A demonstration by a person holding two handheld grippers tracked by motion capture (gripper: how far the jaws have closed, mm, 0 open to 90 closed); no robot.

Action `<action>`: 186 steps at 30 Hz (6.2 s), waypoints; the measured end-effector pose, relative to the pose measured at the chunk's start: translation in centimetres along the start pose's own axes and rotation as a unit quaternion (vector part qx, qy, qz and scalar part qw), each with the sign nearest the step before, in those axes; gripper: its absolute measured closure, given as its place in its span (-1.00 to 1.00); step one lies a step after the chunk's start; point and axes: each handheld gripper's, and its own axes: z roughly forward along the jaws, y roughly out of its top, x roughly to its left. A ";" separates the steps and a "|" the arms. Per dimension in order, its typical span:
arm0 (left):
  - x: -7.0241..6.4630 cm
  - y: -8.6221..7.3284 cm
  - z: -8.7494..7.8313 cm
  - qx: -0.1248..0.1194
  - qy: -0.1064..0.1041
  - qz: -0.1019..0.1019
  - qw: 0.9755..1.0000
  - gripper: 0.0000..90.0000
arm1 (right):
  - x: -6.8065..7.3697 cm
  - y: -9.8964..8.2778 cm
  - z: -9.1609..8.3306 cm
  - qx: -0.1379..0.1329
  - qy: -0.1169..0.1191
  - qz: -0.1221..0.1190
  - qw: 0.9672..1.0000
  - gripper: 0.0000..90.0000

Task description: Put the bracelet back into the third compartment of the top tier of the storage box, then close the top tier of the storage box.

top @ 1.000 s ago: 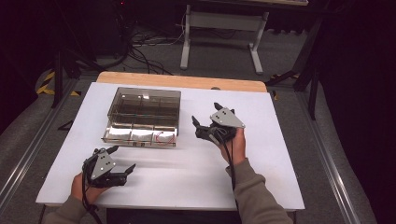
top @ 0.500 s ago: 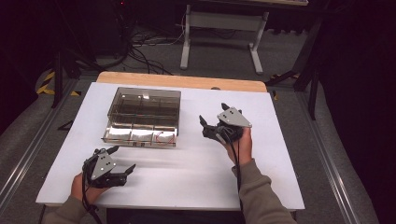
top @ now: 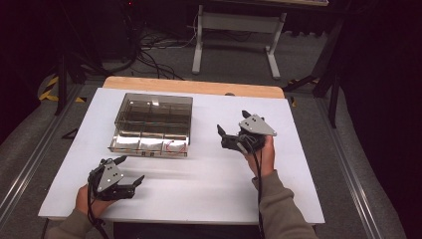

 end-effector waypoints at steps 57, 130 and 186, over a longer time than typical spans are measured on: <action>0.5 0.2 -0.6 0.005 0.014 -0.003 1.000 0.99 | -2.3 -3.7 -3.7 0.041 0.003 -0.009 0.999 -0.80; 1.8 1.4 0.3 -0.006 0.028 0.002 1.000 0.99 | -0.6 -11.0 -8.4 0.045 0.035 -0.027 0.998 -0.85; 2.6 2.8 2.0 -0.024 0.050 0.012 0.998 0.99 | 0.2 -10.8 -8.4 0.038 0.031 -0.056 0.997 -0.83</action>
